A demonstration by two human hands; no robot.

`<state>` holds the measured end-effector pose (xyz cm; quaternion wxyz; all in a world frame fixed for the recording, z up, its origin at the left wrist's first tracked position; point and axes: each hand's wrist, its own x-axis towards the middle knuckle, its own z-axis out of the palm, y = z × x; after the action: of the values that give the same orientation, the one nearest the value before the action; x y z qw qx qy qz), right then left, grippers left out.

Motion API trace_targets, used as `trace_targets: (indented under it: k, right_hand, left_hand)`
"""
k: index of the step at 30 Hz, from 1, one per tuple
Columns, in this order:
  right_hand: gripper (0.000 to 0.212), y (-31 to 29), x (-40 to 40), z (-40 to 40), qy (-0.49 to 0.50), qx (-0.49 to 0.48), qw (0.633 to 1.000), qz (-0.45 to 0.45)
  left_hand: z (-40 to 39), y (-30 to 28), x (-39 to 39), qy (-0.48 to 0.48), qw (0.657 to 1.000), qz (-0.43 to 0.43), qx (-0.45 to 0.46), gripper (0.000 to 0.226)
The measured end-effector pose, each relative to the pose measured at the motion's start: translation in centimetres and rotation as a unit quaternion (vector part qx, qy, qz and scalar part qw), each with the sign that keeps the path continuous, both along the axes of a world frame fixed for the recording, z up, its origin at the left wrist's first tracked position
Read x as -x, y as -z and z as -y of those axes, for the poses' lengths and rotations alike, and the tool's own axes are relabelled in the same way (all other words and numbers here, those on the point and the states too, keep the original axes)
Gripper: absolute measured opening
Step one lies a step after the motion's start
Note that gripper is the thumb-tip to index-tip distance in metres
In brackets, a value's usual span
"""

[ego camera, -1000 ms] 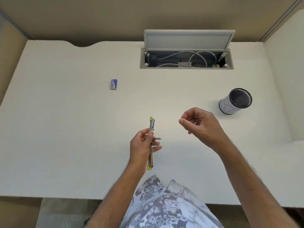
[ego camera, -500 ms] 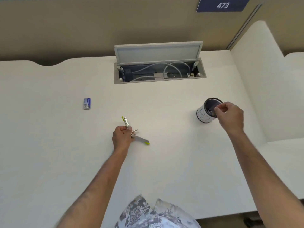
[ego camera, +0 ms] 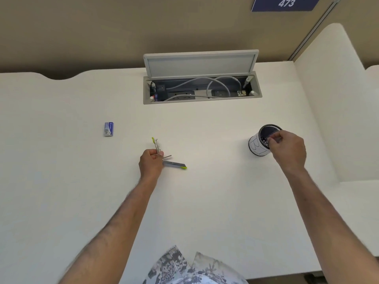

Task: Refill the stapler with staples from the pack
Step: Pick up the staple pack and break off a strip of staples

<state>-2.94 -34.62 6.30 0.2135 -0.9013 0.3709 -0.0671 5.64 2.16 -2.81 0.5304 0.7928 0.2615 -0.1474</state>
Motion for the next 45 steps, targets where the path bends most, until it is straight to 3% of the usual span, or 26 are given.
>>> trace_targets:
  k: [4,7,9,11,16,19,31,38,45]
  right_hand:
    - [0.008,-0.1,0.7,-7.1,-0.090,-0.069,0.987,0.118]
    - [0.027,2.5,1.5,-15.2,-0.207,-0.193,0.959,0.021]
    - [0.048,4.8,1.5,-19.2,-0.273,-0.196,0.939,-0.074]
    - [0.054,6.6,0.8,-21.5,-0.304,-0.174,0.931,-0.099]
    - [0.029,8.5,-2.0,-22.1,-0.297,-0.151,0.940,-0.072]
    - [0.024,9.0,-3.8,-20.9,-0.300,-0.143,0.942,-0.046]
    - [0.033,8.7,-10.0,-19.7,-0.342,-0.134,0.930,0.009]
    - [0.033,9.1,-10.7,-19.9,-0.360,-0.121,0.925,0.011]
    - [0.046,10.1,-9.4,-20.4,-0.338,-0.140,0.930,0.036]
  left_hand:
    - [-0.1,0.1,0.2,-0.006,1.000,0.010,0.005,0.009]
    - [-0.3,0.2,0.2,-0.007,1.000,0.012,0.004,0.009]
    - [-0.1,0.2,0.2,-0.002,1.000,0.010,0.004,0.009]
    - [-0.1,0.2,0.1,0.005,1.000,0.010,0.001,0.010]
    - [-0.1,0.5,-0.2,0.045,0.999,0.025,-0.017,0.017]
    - [-0.1,0.4,-0.5,0.093,0.993,0.053,-0.054,0.032]
    - [2.6,-0.7,-1.4,0.241,0.959,0.091,-0.121,0.039]
    - [3.1,-1.0,-1.5,0.303,0.905,0.117,-0.273,0.040]
    - [2.4,-0.2,-1.2,0.266,0.926,0.124,-0.239,0.048]
